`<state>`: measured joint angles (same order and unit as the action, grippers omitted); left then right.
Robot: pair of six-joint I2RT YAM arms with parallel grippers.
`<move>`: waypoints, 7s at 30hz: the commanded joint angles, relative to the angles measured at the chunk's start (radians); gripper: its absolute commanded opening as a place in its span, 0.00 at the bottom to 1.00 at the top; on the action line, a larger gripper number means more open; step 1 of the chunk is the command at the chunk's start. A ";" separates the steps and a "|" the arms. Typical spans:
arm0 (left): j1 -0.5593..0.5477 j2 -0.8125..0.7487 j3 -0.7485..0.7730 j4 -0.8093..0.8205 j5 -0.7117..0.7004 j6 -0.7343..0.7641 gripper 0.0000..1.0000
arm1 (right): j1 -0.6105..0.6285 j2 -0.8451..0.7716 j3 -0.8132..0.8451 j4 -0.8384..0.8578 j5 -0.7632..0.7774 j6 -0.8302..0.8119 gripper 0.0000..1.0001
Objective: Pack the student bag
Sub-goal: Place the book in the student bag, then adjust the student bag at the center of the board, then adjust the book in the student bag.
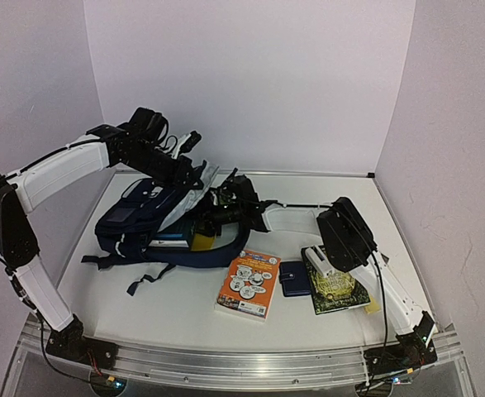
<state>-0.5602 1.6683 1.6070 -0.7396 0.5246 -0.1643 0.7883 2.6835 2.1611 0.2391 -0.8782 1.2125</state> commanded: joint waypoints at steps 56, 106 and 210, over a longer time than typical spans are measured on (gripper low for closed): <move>0.508 0.003 -0.423 0.131 -0.514 -0.349 0.00 | -0.080 -0.400 -0.535 -0.469 0.494 -0.719 0.37; 0.305 0.042 -0.401 0.468 0.094 -0.499 0.00 | -0.118 -0.081 0.132 -0.640 0.260 -0.810 0.28; 0.054 0.371 0.177 1.040 0.630 -0.779 0.00 | -0.036 0.066 0.042 0.160 0.213 0.011 0.20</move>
<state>-0.4938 2.0972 1.7393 0.1670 1.1005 -0.9254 0.6728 2.6678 2.0764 0.4011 -0.6552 1.1706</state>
